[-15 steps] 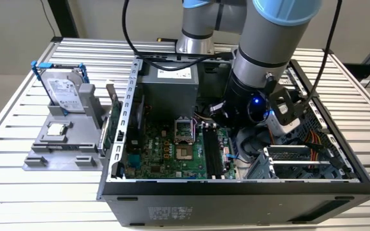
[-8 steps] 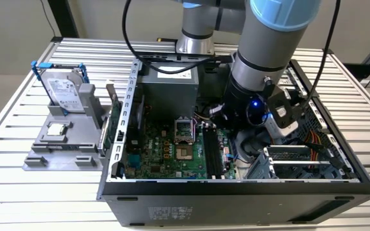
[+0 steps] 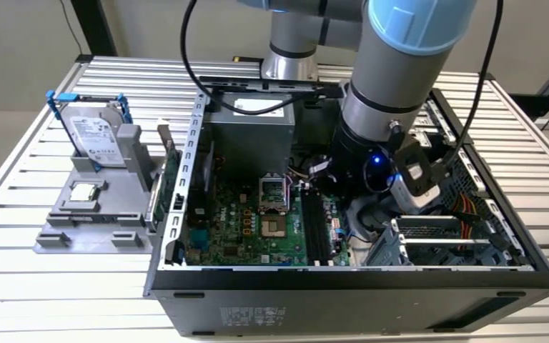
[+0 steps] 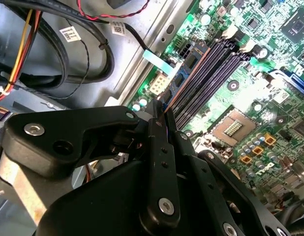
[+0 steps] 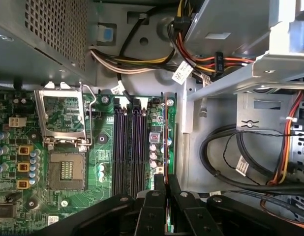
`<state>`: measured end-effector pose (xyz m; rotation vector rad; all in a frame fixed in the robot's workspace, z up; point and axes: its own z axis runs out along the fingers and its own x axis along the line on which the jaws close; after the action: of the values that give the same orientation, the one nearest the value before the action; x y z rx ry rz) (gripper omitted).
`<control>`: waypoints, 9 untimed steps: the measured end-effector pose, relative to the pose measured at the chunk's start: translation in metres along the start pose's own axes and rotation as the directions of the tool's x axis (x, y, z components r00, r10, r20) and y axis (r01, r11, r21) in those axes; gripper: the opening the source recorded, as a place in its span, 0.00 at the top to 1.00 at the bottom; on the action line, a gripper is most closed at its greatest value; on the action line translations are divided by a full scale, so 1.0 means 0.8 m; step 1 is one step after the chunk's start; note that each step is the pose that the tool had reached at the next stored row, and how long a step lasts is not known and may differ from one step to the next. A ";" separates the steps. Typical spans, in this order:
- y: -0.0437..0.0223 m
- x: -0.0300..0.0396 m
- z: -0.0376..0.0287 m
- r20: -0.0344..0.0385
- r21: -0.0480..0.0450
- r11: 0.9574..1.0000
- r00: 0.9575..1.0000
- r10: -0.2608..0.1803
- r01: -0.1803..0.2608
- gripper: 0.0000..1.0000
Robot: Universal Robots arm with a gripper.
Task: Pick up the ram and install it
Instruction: 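Insert the ram into the slot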
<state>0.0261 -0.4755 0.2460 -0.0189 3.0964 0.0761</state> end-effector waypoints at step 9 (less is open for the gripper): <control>-0.0045 0.0059 0.0038 0.000 0.001 1.000 1.000 0.000 0.000 1.00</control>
<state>0.0215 -0.4790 0.2425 -0.0192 3.0965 0.0750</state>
